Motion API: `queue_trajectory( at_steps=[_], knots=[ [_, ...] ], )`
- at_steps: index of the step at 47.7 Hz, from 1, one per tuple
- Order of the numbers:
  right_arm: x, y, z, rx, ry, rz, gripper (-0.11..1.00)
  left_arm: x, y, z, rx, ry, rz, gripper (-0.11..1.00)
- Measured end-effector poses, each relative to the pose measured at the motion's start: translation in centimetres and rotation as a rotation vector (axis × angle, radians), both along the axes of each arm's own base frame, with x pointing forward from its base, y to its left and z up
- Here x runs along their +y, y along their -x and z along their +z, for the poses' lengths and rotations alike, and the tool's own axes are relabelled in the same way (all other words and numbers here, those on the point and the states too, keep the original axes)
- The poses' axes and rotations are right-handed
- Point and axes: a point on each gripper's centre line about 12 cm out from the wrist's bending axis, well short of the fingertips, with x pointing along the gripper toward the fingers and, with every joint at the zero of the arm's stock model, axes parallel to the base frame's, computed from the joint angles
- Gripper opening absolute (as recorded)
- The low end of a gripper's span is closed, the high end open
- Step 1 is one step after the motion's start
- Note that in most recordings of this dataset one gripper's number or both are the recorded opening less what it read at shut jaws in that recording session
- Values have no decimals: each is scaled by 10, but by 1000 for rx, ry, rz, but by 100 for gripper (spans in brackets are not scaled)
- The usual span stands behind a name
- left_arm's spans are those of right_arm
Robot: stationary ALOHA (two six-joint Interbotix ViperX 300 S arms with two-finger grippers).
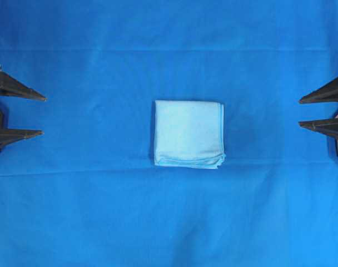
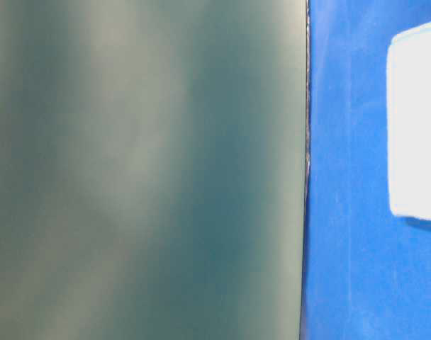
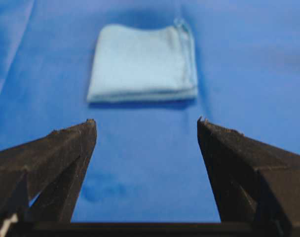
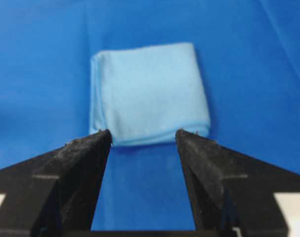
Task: Fold the light blue towel.
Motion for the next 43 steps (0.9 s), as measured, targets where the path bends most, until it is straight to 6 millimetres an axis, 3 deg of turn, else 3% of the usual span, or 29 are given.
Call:
queue_trajectory(
  at_steps=[12, 43],
  knots=[
    [-11, 7, -25, 4, -1, -55, 60, 6, 4, -3, -5, 1, 38, 79],
    [-14, 7, -25, -6, -8, -74, 59, 7, 4, -3, -5, 3, 46, 79]
  ],
)
